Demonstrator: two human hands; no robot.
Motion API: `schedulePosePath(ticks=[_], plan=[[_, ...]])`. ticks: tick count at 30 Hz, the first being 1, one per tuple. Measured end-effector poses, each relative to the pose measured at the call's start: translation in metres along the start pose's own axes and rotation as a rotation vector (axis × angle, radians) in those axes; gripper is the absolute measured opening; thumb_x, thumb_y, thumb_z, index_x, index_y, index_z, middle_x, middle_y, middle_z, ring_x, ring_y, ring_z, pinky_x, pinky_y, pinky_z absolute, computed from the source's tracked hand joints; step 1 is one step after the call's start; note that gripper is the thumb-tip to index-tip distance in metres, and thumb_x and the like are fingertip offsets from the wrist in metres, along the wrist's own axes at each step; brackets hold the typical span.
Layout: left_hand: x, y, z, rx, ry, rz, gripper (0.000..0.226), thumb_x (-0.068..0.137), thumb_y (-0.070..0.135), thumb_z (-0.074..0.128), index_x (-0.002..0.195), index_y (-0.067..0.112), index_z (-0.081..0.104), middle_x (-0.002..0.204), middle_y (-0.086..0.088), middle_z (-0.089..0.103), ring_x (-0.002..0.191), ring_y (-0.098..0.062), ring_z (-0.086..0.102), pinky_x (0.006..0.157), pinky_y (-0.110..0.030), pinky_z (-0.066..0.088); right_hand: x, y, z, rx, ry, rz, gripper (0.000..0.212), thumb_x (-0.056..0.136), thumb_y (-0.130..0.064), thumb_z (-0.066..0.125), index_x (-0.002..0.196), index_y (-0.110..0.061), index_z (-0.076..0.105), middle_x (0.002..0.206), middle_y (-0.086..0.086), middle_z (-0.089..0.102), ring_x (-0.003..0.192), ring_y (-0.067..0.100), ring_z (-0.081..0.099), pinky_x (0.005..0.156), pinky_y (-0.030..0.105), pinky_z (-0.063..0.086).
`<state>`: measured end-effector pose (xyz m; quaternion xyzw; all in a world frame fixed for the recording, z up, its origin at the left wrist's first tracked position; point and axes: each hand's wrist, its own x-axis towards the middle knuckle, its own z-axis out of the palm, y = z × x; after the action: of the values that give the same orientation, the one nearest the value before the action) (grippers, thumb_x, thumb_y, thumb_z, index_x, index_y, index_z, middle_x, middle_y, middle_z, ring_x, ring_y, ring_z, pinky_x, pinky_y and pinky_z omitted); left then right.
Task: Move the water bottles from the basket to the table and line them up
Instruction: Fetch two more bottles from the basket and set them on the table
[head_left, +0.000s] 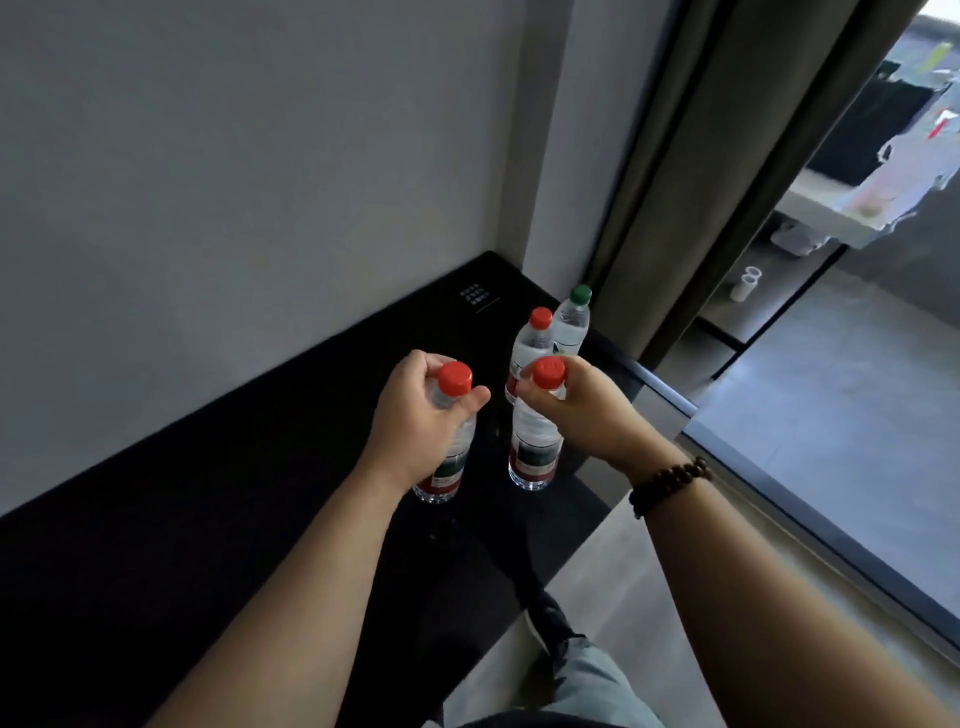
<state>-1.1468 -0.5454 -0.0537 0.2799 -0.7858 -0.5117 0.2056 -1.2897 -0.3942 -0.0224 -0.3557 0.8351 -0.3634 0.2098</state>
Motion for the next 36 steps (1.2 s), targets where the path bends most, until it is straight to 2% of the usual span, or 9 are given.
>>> schedulePosePath(ticks=[4, 7, 10, 13, 15, 18, 30, 32, 36], plan=[[0.018, 0.0, 0.036, 0.189, 0.055, -0.078, 0.036, 0.084, 0.038, 0.081, 0.11, 0.024, 0.059, 0.116, 0.011, 0.057, 0.104, -0.001, 0.058, 0.082, -0.01, 0.039, 0.041, 0.046, -0.02, -0.08, -0.165, -0.065, 0.038, 0.094, -0.042, 0.068, 0.095, -0.004, 0.069, 0.094, 0.011, 0.072, 0.087, 0.024, 0.069, 0.081, 0.043, 0.058], [0.029, 0.004, 0.068, 0.295, 0.135, -0.165, 0.029, 0.084, 0.037, 0.081, 0.097, 0.024, 0.059, 0.103, 0.008, 0.058, 0.094, -0.005, 0.059, 0.079, -0.019, 0.045, 0.07, 0.084, -0.038, -0.125, -0.248, -0.086, 0.03, 0.09, -0.046, 0.07, 0.088, -0.016, 0.067, 0.092, 0.0, 0.068, 0.083, 0.014, 0.067, 0.076, 0.035, 0.059], [0.036, 0.012, 0.091, 0.403, 0.148, -0.263, 0.027, 0.086, 0.04, 0.078, 0.094, 0.027, 0.055, 0.096, 0.009, 0.057, 0.086, -0.007, 0.058, 0.078, -0.03, 0.052, 0.089, 0.108, -0.051, -0.141, -0.265, -0.092, 0.036, 0.089, -0.044, 0.072, 0.086, -0.009, 0.065, 0.087, 0.004, 0.066, 0.076, 0.015, 0.065, 0.067, 0.03, 0.055], [0.044, 0.021, 0.112, 0.456, 0.138, -0.326, 0.031, 0.087, 0.044, 0.076, 0.098, 0.026, 0.054, 0.096, 0.008, 0.055, 0.084, -0.008, 0.058, 0.077, -0.031, 0.053, 0.105, 0.124, -0.065, -0.127, -0.302, -0.11, 0.03, 0.09, -0.039, 0.074, 0.091, -0.01, 0.068, 0.087, 0.0, 0.068, 0.078, 0.013, 0.065, 0.063, 0.023, 0.051], [0.048, 0.024, 0.123, 0.476, 0.117, -0.343, 0.032, 0.087, 0.044, 0.076, 0.1, 0.025, 0.053, 0.097, 0.008, 0.054, 0.085, -0.009, 0.057, 0.077, -0.03, 0.052, 0.113, 0.133, -0.07, -0.121, -0.332, -0.13, 0.021, 0.091, -0.036, 0.073, 0.084, -0.017, 0.065, 0.08, -0.005, 0.066, 0.072, 0.007, 0.062, 0.057, 0.018, 0.043], [0.051, 0.026, 0.135, 0.465, 0.106, -0.352, 0.031, 0.086, 0.041, 0.078, 0.099, 0.026, 0.054, 0.099, 0.008, 0.055, 0.088, -0.008, 0.057, 0.079, -0.03, 0.052, 0.125, 0.147, -0.071, -0.123, -0.355, -0.132, 0.024, 0.09, -0.035, 0.073, 0.079, -0.016, 0.063, 0.077, 0.0, 0.065, 0.068, 0.009, 0.06, 0.058, 0.019, 0.041], [0.049, 0.016, 0.161, 0.437, 0.123, -0.395, 0.032, 0.084, 0.033, 0.081, 0.103, 0.026, 0.056, 0.103, 0.009, 0.055, 0.093, -0.007, 0.058, 0.083, -0.03, 0.054, 0.136, 0.168, -0.071, -0.065, -0.386, -0.112, 0.013, 0.089, -0.032, 0.074, 0.096, -0.024, 0.066, 0.091, -0.008, 0.065, 0.081, 0.005, 0.062, 0.062, 0.017, 0.041], [0.046, 0.014, 0.165, 0.414, 0.126, -0.404, 0.032, 0.084, 0.032, 0.082, 0.102, 0.026, 0.056, 0.103, 0.009, 0.055, 0.094, -0.008, 0.059, 0.083, -0.03, 0.055, 0.134, 0.167, -0.074, -0.048, -0.389, -0.088, 0.019, 0.089, -0.028, 0.074, 0.107, -0.023, 0.067, 0.092, -0.011, 0.064, 0.084, 0.004, 0.061, 0.062, 0.015, 0.041], [0.039, 0.012, 0.17, 0.363, 0.148, -0.416, 0.031, 0.084, 0.031, 0.082, 0.1, 0.027, 0.056, 0.103, 0.01, 0.055, 0.093, -0.008, 0.059, 0.085, -0.033, 0.056, 0.135, 0.164, -0.074, -0.057, -0.391, -0.065, 0.051, 0.088, -0.026, 0.076, 0.135, -0.028, 0.057, 0.112, -0.01, 0.058, 0.098, 0.009, 0.057, 0.074, 0.019, 0.042]])
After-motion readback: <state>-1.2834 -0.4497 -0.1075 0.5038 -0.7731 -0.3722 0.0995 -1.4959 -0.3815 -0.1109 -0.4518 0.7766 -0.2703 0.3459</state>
